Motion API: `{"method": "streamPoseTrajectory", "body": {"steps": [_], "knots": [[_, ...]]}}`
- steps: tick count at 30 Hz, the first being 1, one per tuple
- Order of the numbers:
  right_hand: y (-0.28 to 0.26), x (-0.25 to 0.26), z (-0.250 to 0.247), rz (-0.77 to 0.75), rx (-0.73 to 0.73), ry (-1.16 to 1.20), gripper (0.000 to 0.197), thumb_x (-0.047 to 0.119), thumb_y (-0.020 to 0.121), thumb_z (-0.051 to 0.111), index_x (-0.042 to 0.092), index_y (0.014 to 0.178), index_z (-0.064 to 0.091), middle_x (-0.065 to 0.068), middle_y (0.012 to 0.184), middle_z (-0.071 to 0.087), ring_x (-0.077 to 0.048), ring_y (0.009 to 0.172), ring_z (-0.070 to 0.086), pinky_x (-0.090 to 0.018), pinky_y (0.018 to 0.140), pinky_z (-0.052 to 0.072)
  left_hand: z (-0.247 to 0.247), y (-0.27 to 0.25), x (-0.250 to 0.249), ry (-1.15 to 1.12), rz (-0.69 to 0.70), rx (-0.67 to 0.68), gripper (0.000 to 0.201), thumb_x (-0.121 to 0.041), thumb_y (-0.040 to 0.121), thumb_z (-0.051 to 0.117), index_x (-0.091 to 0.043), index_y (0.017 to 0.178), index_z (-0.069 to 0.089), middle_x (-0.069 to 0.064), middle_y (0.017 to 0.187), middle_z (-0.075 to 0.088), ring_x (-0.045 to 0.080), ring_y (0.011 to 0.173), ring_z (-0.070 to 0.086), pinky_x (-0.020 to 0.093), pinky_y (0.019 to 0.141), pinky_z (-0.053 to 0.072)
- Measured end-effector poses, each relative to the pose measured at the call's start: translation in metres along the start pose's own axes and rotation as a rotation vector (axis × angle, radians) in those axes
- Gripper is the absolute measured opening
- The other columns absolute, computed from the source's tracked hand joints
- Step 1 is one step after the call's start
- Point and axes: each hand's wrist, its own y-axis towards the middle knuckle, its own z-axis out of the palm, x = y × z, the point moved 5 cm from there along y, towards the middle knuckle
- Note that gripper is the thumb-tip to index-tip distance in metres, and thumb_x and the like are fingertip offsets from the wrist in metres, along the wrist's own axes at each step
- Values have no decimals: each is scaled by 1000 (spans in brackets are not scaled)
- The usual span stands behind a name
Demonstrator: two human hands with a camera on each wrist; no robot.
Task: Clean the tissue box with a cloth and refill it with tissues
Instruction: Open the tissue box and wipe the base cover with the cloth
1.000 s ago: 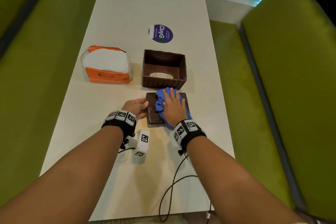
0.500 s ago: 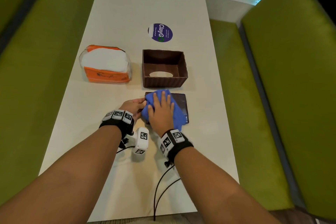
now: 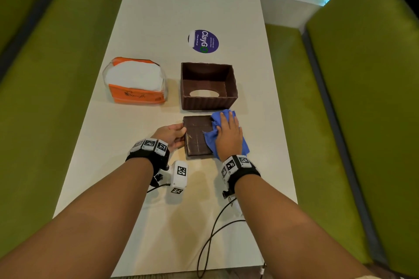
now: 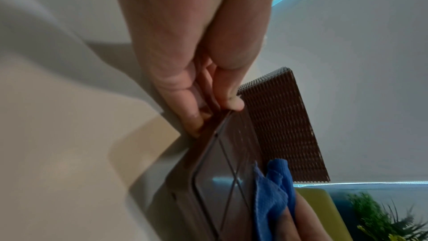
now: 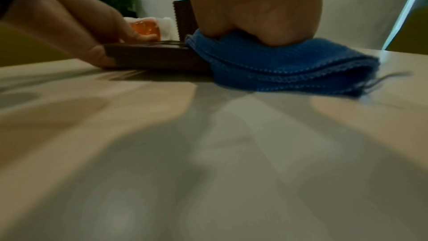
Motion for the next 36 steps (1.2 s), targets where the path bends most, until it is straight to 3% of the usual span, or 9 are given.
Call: {"method": "streamPoseTrajectory", "body": {"steps": [3,6,9,12,18,21,24,30,36], "knots": [[0,-10,-5,160,-38,155,58,8,97,36,21,151,18,-9,159,17,-31,133,33,-36,107,34,0,-4,-1,1,4,-13,39,4,96,41,1,134,47,6,91,67,16,83,62,23,62,59],[4,-14,-8,182,-46,150,60,4,96,35,23,151,19,-8,153,29,-31,114,43,-33,94,39,1,-6,-2,12,15,-57,37,5,94,44,2,131,50,-1,67,74,12,70,66,23,58,59],[12,-23,-14,153,-25,267,54,4,98,32,22,148,27,-10,145,40,-33,112,43,-30,95,37,5,-12,-9,39,70,-148,34,7,92,49,6,126,52,-1,53,70,13,59,66,21,49,57],[17,-41,-26,160,-85,392,49,2,99,30,18,144,38,-14,142,43,-36,115,41,-33,97,36,5,-14,-18,107,124,-240,31,9,90,51,9,122,54,9,71,62,12,49,65,21,49,57],[28,-69,-43,221,-187,312,43,16,102,36,23,144,38,-8,149,37,-35,116,42,-34,99,36,-4,-8,-26,324,159,-383,21,0,86,62,6,106,65,19,88,68,26,74,67,37,76,59],[29,-75,-48,261,-145,147,48,29,100,42,28,146,32,-5,158,21,-36,135,30,-43,109,30,-4,-12,-36,643,259,-515,26,-12,84,67,-1,107,71,16,107,71,28,97,66,31,91,52],[24,-77,-50,297,-108,87,59,40,97,43,30,150,19,-8,161,6,-37,146,9,-52,115,16,1,-17,-42,797,287,-565,26,-14,84,67,-2,107,71,15,111,71,28,106,64,28,93,47],[20,-70,-30,326,46,99,73,61,90,41,38,150,6,-12,161,-7,-45,145,1,-60,115,9,2,-20,-44,873,308,-620,26,-13,85,64,-1,108,70,18,112,70,30,108,62,28,91,46],[26,-79,-23,309,106,30,62,31,100,39,32,152,4,-12,161,-1,-43,145,7,-51,119,13,1,-21,-42,919,343,-629,28,-13,86,64,-4,111,69,15,115,69,30,112,60,29,95,45]]}}
